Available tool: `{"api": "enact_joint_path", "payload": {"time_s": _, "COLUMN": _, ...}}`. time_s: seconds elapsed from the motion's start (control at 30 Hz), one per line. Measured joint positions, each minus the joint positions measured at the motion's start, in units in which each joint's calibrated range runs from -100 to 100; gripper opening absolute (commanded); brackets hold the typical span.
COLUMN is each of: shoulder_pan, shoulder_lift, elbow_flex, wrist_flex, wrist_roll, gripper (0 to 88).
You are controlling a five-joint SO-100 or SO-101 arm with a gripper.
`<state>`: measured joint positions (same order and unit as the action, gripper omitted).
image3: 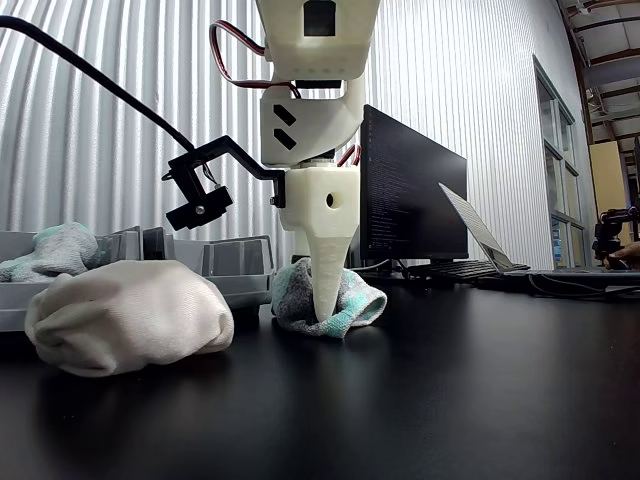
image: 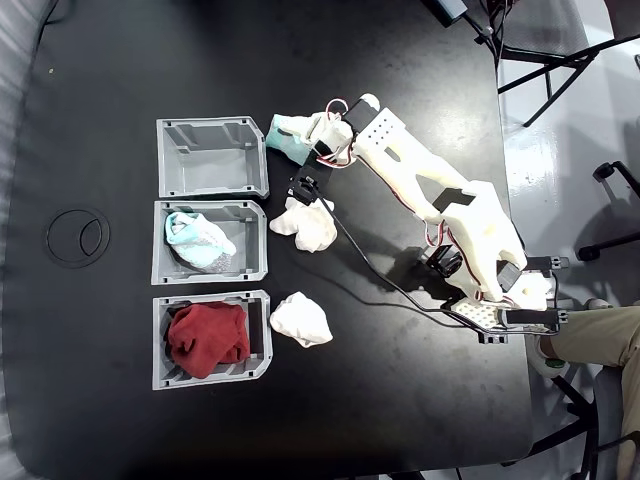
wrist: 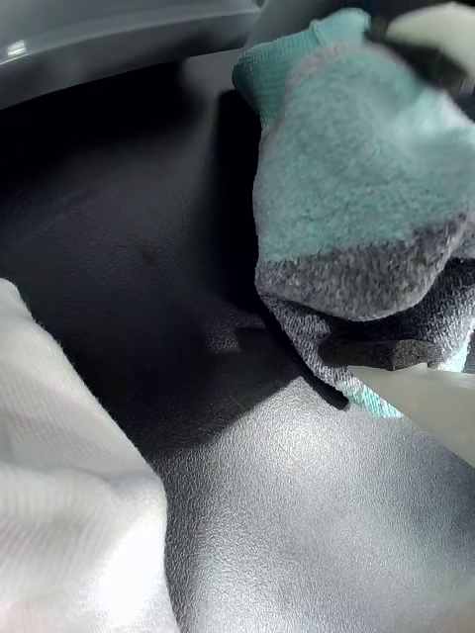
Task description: Put the sock in the container
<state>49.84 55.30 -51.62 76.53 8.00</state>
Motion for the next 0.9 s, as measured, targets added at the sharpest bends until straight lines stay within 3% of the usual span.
{"api": "enact_joint_path", "payload": {"time_s": 0.27, "shoulder_pan": 0.0, "shoulder_lift": 0.0, "elbow_flex": -2.3, "wrist_flex": 0.0, "wrist_roll": 0.0, "gripper": 0.7}}
{"api": "enact_joint_path", "payload": {"time_s": 0.6, "shoulder_pan": 1.4, "shoulder_lift": 0.3, "elbow_flex": -9.0, "wrist_flex": 1.9, "wrist_roll": 0.0, "gripper": 1.4}}
{"api": "enact_joint_path", "payload": {"time_s": 0.9, "shoulder_pan": -6.8, "shoulder_lift": -5.4, "elbow_flex": -20.7, "wrist_flex": 16.5, "wrist_roll": 0.0, "gripper": 1.4}}
